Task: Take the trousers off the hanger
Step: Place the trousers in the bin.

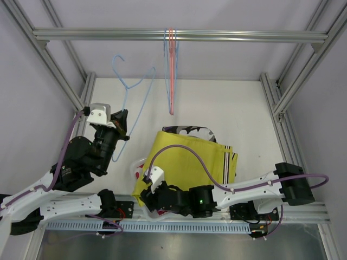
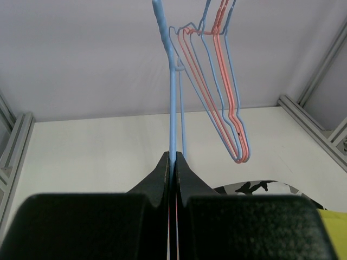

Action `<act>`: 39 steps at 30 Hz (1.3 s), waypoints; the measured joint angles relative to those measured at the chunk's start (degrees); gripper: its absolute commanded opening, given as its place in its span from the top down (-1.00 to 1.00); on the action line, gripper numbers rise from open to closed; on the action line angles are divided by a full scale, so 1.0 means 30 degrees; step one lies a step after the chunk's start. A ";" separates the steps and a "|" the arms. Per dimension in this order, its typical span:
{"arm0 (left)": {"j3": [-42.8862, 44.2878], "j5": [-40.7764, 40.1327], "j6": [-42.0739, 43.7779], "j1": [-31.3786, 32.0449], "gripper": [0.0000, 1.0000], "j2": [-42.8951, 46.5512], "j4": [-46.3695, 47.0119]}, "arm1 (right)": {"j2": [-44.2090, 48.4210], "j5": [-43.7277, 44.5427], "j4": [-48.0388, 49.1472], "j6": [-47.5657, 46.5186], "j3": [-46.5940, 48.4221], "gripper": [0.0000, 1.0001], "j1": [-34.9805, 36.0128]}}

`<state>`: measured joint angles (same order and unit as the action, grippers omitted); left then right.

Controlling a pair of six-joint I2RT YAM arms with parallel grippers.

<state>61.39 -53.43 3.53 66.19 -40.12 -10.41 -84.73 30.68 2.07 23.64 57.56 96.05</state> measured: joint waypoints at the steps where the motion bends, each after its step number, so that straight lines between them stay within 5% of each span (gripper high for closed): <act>1: 0.0000 0.0029 -0.0036 0.0000 0.98 0.0000 -0.0022 | 0.0015 -0.0036 0.0058 0.0029 0.0000 -0.06 0.0007; 8: -0.0015 0.0087 -0.0175 0.0000 0.98 0.0000 -0.0036 | -0.0903 -0.0335 0.0896 0.0452 -0.0015 0.00 0.0036; 16: -0.0044 0.0299 -0.0182 0.0000 0.97 0.0000 -0.0153 | -0.2164 -0.0452 0.1923 0.1268 -0.0364 -0.16 0.0044; 26: -0.0066 0.0444 -0.0197 0.0000 0.96 -0.0080 -0.0182 | 0.1370 -0.0087 -0.1974 0.1042 0.0306 -0.37 0.0561; 29: -0.0066 0.0452 -0.0197 0.0000 0.96 -0.0160 -0.0270 | 0.3177 0.0605 -0.3053 0.0867 0.0590 -0.25 0.0576; 36: -0.0066 0.0488 -0.0197 0.0000 0.96 -0.0335 -0.0306 | 0.6280 0.2703 -0.4983 0.0568 0.0612 0.72 0.0393; 39: -0.0073 0.0525 -0.0197 0.0000 0.95 -0.0372 -0.0306 | 0.6717 0.3133 -0.5654 0.0823 0.0437 0.86 -0.0124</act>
<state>61.17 -51.86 2.94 66.19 -41.23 -11.33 -64.58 40.07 -14.90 26.11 58.87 95.68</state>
